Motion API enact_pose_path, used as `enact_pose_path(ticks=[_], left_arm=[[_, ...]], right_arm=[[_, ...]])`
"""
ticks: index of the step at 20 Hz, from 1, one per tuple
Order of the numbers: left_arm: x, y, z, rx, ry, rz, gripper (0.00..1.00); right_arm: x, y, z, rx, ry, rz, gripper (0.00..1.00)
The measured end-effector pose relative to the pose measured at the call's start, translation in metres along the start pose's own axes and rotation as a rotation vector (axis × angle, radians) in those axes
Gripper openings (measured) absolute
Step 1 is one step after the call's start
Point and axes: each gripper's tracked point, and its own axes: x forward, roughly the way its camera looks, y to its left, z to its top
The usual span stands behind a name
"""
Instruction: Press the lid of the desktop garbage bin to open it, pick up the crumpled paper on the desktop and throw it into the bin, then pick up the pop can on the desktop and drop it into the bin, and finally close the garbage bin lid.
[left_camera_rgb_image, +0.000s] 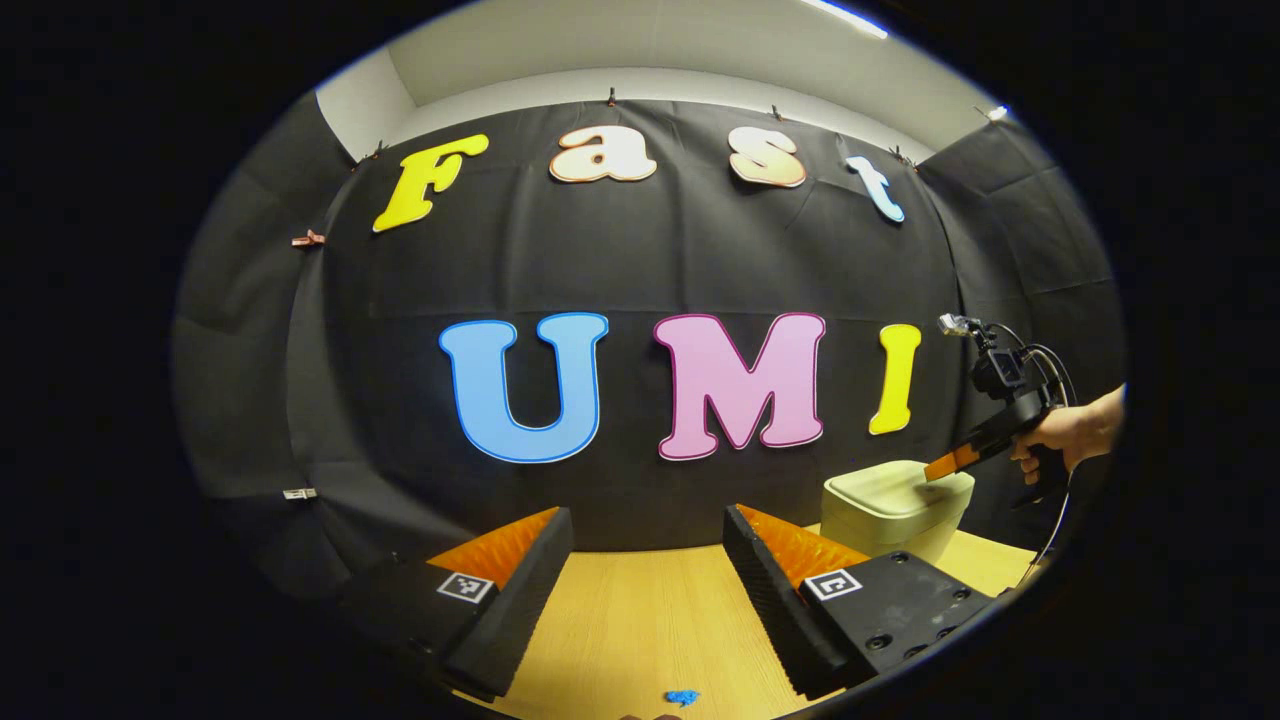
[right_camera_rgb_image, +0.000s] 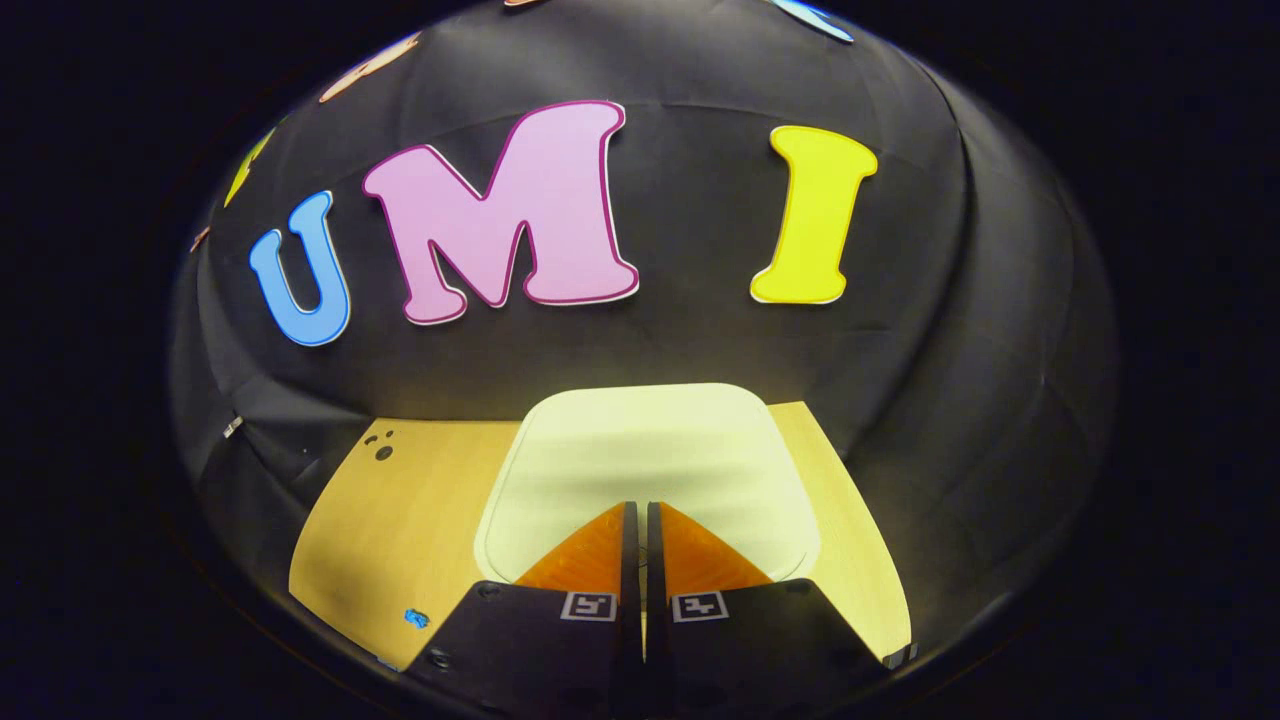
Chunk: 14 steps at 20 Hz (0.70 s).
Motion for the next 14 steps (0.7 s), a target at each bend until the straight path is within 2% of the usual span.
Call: enact_pose_path(ticks=[2, 6, 9, 14], left_arm=[[0.0006, 0.0004, -0.0023, -0.001, 0.006, 0.004, 0.97], [0.0017, 0.0024, -0.0034, 0.0, 0.011, 0.01, 0.97], [0.0019, 0.0008, -0.0062, 0.003, 0.014, 0.006, 0.97], [0.0014, -0.0015, -0.0049, 0.004, 0.009, 0.002, 0.97]], right_arm=[[0.003, 0.0014, -0.0049, -0.007, 0.018, 0.004, 0.08], [0.0029, 0.0002, -0.0088, -0.02, 0.033, 0.009, 0.06], [0.0052, -0.0019, -0.0112, 0.018, 0.059, 0.015, 0.06], [0.0077, -0.0039, -0.0094, 0.005, 0.025, 0.006, 0.06]])
